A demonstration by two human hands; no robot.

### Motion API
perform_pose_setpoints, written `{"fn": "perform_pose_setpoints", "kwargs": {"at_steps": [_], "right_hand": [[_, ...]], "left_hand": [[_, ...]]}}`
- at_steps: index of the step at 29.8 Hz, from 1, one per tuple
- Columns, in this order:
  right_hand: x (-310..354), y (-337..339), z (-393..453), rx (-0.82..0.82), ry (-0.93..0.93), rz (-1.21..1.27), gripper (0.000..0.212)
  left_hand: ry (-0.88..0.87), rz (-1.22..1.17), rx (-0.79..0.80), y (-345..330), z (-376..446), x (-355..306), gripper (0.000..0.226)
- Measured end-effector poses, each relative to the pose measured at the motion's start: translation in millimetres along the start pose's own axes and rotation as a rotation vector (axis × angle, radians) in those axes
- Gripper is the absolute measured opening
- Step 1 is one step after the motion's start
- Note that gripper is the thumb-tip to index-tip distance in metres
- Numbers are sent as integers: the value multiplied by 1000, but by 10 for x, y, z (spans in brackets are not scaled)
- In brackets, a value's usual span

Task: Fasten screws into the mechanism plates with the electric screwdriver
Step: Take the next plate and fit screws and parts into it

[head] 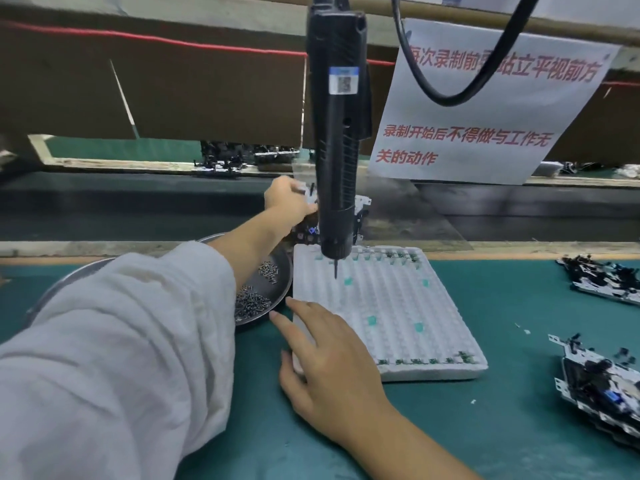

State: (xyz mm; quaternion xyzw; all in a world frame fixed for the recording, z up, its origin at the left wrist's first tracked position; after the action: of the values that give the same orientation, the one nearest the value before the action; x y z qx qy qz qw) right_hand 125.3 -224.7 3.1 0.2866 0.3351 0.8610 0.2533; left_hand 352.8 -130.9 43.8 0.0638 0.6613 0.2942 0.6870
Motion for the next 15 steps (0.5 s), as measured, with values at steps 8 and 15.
{"fn": "perform_pose_setpoints", "kwargs": {"at_steps": [8, 15], "right_hand": [[-16, 57, -24, -47, -3, -13, 48], [27, 114, -2, -48, -78, 82, 52]], "left_hand": [[-377, -2, -276, 984, -516, -424, 27], [21, -223, -7, 1907, -1147, 173, 28]]}}
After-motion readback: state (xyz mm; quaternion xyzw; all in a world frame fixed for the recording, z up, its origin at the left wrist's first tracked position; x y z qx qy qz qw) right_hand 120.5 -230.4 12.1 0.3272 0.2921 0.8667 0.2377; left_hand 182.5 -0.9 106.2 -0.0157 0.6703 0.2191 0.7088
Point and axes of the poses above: each hand's wrist, its own z-axis towards the middle knuckle, its own y-axis out of the back of the hand, x = y × z, the point moved 7 cm from there along z, towards the middle knuckle, and after that the axes turned 11 degrees about z, right-handed, at the moved point
